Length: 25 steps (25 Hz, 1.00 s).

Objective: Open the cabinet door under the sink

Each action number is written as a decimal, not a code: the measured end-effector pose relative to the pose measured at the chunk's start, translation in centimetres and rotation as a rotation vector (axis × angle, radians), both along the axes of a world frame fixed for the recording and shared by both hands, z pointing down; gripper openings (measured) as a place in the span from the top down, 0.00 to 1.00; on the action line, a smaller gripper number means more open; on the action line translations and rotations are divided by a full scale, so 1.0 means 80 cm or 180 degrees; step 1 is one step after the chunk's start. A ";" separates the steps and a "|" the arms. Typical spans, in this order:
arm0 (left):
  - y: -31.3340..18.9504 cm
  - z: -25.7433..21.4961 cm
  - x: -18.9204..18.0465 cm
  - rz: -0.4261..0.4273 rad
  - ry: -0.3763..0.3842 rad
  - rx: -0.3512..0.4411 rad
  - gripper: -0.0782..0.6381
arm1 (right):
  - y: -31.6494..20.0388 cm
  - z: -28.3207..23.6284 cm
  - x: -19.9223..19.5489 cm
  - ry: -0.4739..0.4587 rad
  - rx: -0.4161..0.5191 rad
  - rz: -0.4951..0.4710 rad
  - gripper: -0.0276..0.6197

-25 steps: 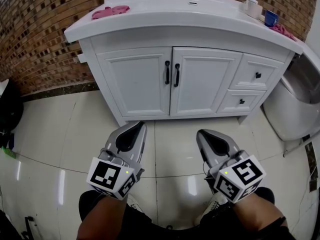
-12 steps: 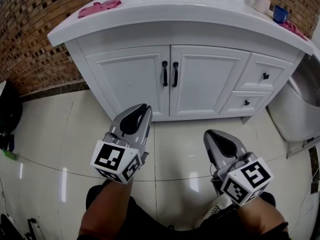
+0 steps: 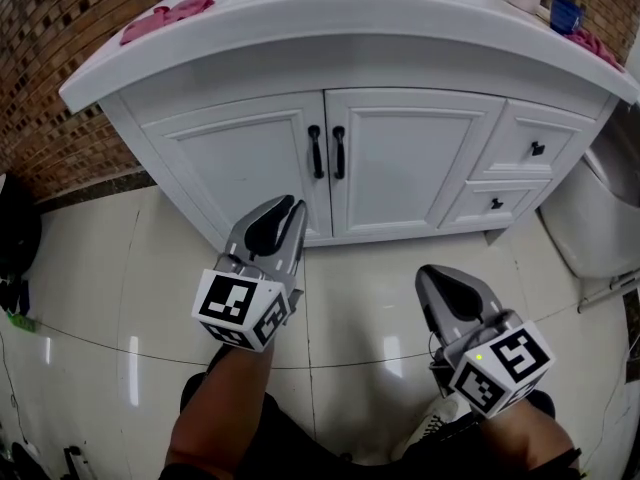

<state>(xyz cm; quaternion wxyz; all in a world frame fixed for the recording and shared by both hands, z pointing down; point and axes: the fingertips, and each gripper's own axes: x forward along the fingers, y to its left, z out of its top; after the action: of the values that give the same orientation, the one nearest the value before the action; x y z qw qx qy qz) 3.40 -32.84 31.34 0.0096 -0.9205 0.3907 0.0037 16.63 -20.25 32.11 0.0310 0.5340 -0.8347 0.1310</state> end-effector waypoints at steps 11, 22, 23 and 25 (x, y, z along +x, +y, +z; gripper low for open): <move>-0.060 0.021 0.033 -0.0025 -0.0073 0.0016 0.79 | -0.024 0.018 0.018 0.0012 -0.0109 0.0063 0.95; -0.105 0.026 0.042 -0.0123 0.0019 0.0023 0.77 | -0.030 0.031 0.047 0.0069 -0.0185 0.0187 0.95; -0.106 0.027 0.043 -0.0121 0.0023 0.0026 0.77 | -0.031 0.032 0.049 0.0075 -0.0196 0.0195 0.95; -0.108 0.027 0.044 -0.0120 0.0035 0.0034 0.78 | -0.032 0.033 0.051 0.0085 -0.0203 0.0197 0.95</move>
<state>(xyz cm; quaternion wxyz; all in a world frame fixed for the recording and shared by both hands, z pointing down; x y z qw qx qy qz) 6.94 -41.50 33.50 0.0125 -0.9129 0.4079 0.0107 20.68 -22.84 34.75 0.0551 0.5600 -0.8127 0.1513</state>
